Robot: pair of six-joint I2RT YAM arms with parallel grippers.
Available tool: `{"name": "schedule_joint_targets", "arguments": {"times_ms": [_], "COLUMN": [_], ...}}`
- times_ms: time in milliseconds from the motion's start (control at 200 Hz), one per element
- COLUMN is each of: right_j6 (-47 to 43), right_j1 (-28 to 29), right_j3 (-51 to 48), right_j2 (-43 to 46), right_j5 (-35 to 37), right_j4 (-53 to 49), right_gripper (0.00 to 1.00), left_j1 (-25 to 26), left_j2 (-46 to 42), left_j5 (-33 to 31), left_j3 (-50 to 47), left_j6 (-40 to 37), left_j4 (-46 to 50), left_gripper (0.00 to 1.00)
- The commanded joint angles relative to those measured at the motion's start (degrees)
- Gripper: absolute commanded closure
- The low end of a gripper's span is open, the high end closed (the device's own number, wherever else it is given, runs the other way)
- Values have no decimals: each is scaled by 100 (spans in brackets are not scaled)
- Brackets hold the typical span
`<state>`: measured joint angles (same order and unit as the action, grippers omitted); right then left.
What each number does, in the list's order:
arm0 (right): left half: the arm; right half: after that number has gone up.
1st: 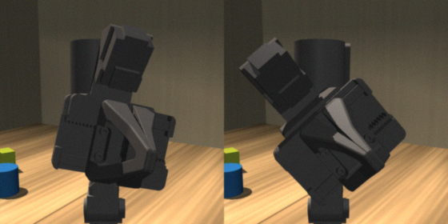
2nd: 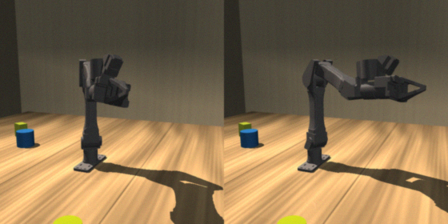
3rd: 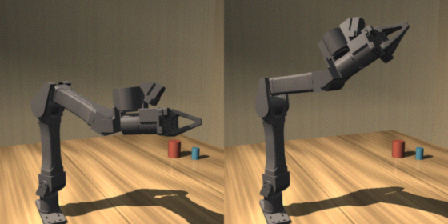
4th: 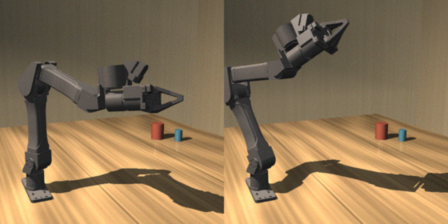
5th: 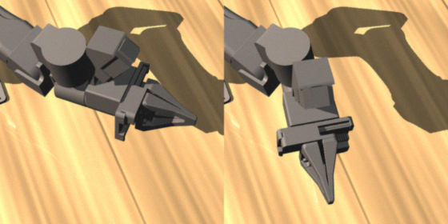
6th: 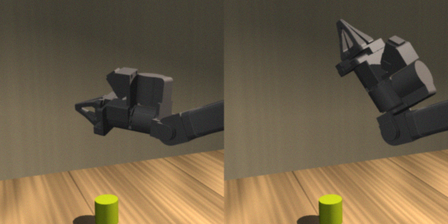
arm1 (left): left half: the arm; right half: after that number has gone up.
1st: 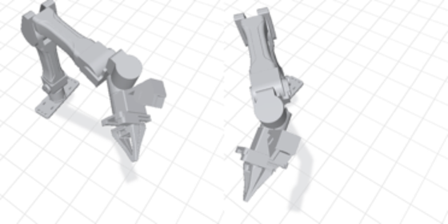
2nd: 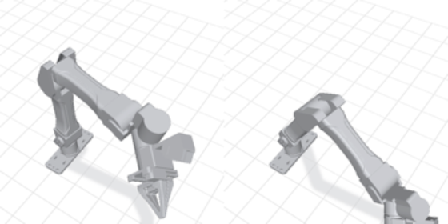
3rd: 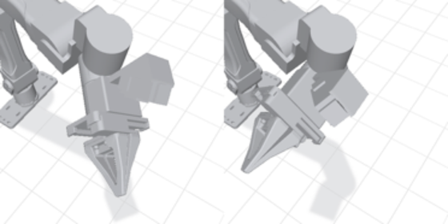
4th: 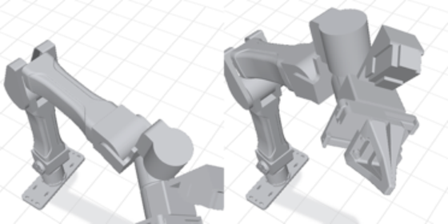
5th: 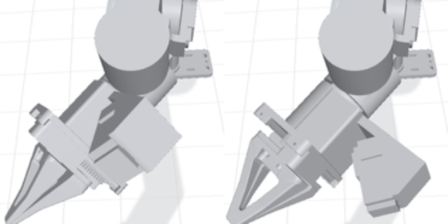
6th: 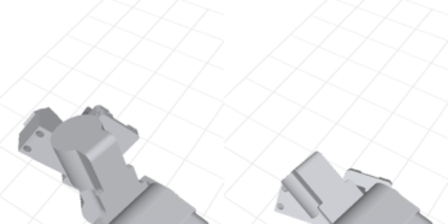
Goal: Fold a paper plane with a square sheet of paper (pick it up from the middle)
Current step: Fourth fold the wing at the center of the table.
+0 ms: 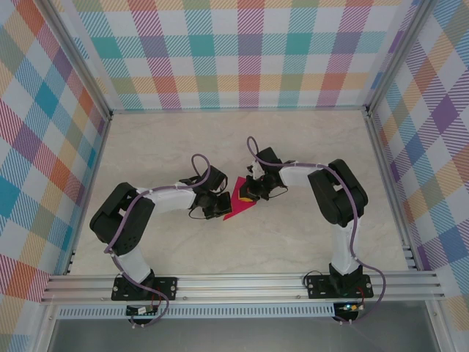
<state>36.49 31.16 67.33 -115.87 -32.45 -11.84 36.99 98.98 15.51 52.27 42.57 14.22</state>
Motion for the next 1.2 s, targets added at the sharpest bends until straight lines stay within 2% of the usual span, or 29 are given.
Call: {"name": "schedule_joint_targets", "arguments": {"times_ms": [0, 125, 230, 470, 830, 1195], "right_j6": [1, -18, -3, 52, 68, 25], "right_j1": [22, 14, 13, 13, 13, 7], "right_j3": [101, 88, 87, 114, 148, 177], "right_j2": [-188, -233, -255, -321, -391, -427], "right_j5": [71, 279, 361, 397, 449, 573], "right_j4": [-153, -334, -427, -455, -548, -700], "right_gripper": [94, 95, 95, 95, 95, 95], "left_j1": [27, 18, 18, 18, 18, -82], "left_j2": [-29, -434, -553, 32, 291, 99], "left_j5": [-198, -179, -311, 258, 739, 203], "left_j3": [-11, 53, 70, 32, -232, -730], "left_j6": [-54, 163, 280, 498, 526, 269], "left_j4": [525, -112, -499, -1234, -1449, -1003], "left_gripper": [100, 100, 96, 97, 100, 100]}}
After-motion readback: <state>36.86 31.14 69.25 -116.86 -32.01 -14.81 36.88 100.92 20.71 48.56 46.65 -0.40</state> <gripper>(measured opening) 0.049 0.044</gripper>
